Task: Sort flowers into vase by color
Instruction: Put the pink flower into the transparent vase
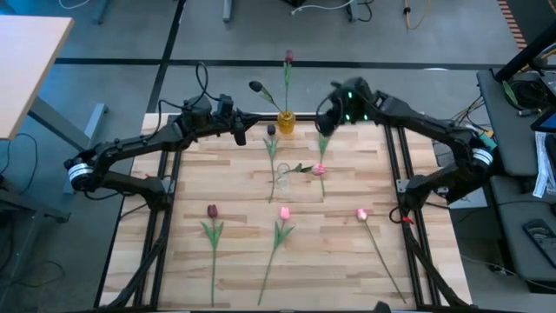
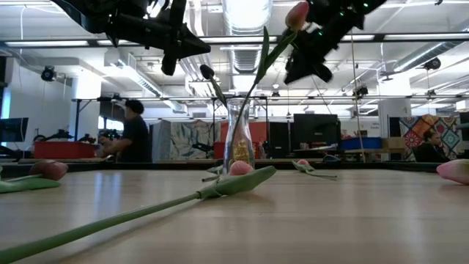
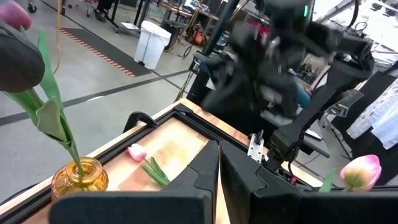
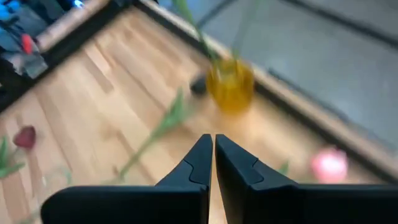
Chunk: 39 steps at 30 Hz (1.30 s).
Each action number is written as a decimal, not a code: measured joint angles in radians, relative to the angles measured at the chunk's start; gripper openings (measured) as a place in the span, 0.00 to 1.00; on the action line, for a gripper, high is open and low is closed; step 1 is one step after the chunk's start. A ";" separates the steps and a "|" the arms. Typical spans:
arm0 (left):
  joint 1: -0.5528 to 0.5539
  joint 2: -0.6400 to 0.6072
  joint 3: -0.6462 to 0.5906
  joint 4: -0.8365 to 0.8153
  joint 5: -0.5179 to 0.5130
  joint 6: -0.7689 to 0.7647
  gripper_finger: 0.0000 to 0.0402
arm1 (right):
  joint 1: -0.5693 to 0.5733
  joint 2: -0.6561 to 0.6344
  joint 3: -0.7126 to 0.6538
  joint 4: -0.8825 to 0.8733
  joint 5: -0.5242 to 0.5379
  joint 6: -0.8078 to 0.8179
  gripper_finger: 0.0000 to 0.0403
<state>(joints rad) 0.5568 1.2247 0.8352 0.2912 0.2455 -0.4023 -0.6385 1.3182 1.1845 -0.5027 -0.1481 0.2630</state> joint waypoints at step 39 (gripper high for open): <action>-0.004 0.000 -0.064 0.015 0.000 -0.029 0.00 | 0.131 -0.099 -0.342 -0.080 0.046 0.488 0.46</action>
<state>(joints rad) 0.5529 1.2247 0.7716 0.3058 0.2458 -0.4316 -0.5072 1.2192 0.8421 -0.5826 -0.1024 0.7506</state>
